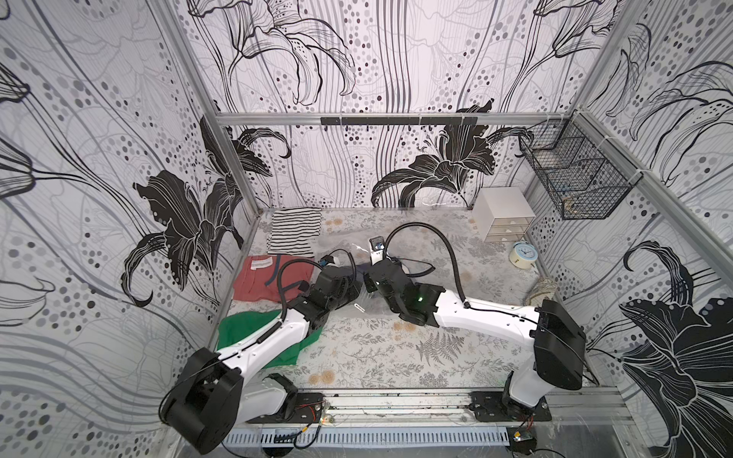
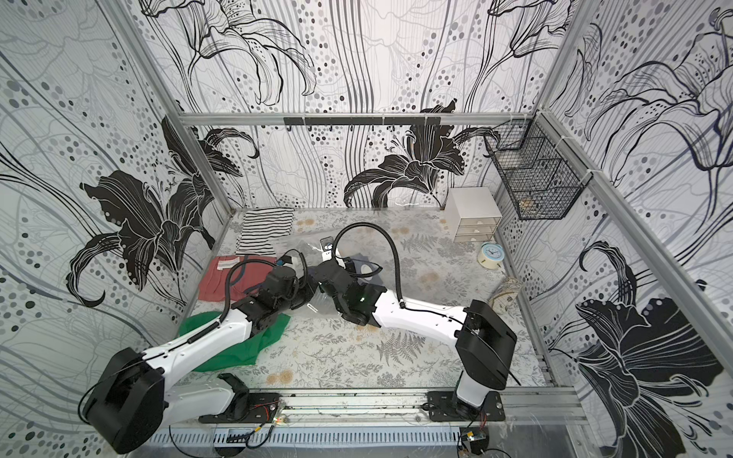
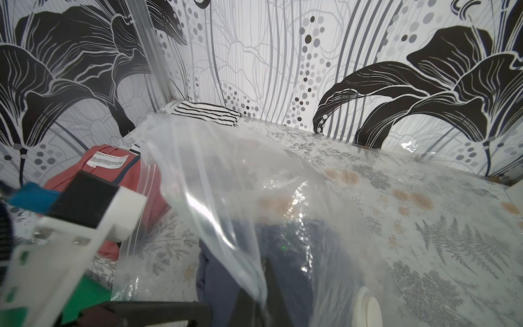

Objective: Take the tank top out of the vacuum bag
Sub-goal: Take out the tank top from the vacuum bag.

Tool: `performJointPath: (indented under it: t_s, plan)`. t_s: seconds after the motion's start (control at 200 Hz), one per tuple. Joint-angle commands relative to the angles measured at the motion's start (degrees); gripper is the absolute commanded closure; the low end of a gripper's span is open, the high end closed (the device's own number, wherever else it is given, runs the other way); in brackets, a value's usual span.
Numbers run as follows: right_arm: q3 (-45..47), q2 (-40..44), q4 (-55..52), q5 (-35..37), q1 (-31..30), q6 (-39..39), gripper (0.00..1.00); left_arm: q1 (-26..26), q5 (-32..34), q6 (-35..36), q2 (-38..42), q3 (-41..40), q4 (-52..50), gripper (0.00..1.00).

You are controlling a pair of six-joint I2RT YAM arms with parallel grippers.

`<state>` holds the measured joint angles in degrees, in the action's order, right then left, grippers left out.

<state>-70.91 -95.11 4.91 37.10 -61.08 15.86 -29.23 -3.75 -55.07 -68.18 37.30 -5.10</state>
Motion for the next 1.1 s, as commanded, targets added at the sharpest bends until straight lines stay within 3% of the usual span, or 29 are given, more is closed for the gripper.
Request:
performJointPath:
  t_s: [0.0,0.225,0.491,0.801,0.956,1.096]
  plan:
    - [1.05,-1.71,-0.67,-0.29,0.24,1.46,1.0,0.48,2.56,0.2,4.27,-1.11,-6.09,1.0]
    - [1.7,-2.16,0.27,-1.5,0.17,1.02,1.0,4.62,1.73,0.26,8.96,-6.23,-7.71,1.0]
    - [3.43,-3.79,-1.65,-4.38,0.22,4.72,1.0,4.78,-0.6,1.51,10.54,-7.9,-5.27,1.0]
    - [2.61,-7.19,-2.47,-8.45,0.18,7.17,1.0,4.89,5.96,1.66,22.0,-4.43,-21.76,1.0]
    - [2.2,-7.88,-2.79,-8.5,0.2,7.17,1.0,6.56,8.43,-0.9,22.33,-4.0,-30.42,1.0]
    - [2.26,-7.52,-3.18,-6.88,0.18,7.02,1.0,7.17,6.42,-2.84,21.86,-6.58,-29.88,1.0]
